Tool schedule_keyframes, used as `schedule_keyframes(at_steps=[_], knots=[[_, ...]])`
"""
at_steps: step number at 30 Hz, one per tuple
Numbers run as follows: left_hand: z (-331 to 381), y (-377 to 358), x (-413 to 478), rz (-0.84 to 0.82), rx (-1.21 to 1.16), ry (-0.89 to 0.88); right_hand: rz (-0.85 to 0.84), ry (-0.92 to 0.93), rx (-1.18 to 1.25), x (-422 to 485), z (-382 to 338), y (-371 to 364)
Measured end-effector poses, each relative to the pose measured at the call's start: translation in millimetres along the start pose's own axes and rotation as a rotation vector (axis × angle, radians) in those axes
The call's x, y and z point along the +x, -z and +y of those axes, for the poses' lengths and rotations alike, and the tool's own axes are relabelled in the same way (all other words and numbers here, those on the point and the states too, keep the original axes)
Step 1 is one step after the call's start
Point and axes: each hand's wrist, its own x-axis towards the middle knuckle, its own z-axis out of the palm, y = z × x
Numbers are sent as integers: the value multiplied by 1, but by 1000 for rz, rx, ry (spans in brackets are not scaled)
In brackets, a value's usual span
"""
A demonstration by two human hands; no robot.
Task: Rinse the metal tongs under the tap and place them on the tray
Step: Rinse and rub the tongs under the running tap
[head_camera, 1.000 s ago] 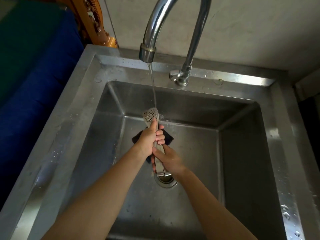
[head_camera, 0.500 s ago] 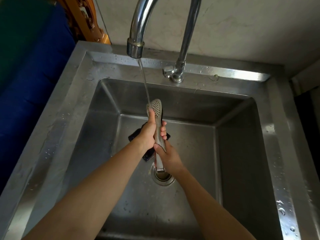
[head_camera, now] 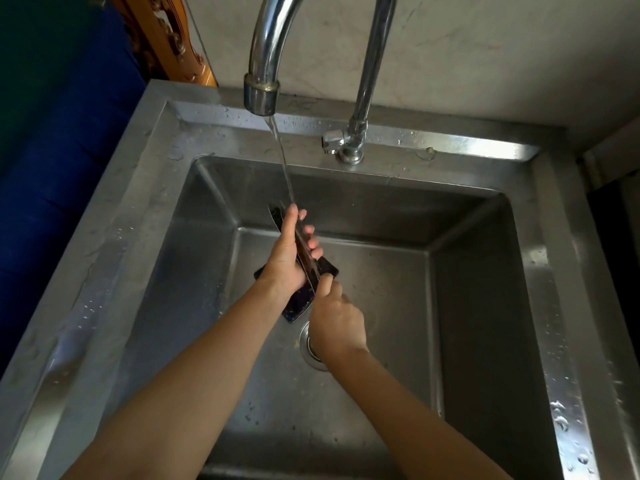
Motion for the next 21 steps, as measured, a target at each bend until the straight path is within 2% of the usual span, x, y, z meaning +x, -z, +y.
schedule_keyframes(at_steps=[4, 9, 12, 13, 16, 18, 21], knots=[[8, -1, 0, -177, -21, 4, -139, -57, 428, 8, 11, 7], [16, -9, 2, -353, -72, 36, -68, -45, 462, 15, 15, 17], [23, -18, 1, -395, -39, 40, -132, -50, 579, 25, 18, 26], [27, -21, 2, -401, -22, 26, -200, -56, 705, 28, 21, 29], [46, -34, 0, -417, -9, -67, -453, -79, 1366, 35, 30, 39], [64, -44, -5, -411, -35, -140, -445, -119, 1645, 41, 32, 43], [89, -51, -15, -331, -42, -261, -370, -212, 1926, 56, 24, 45]])
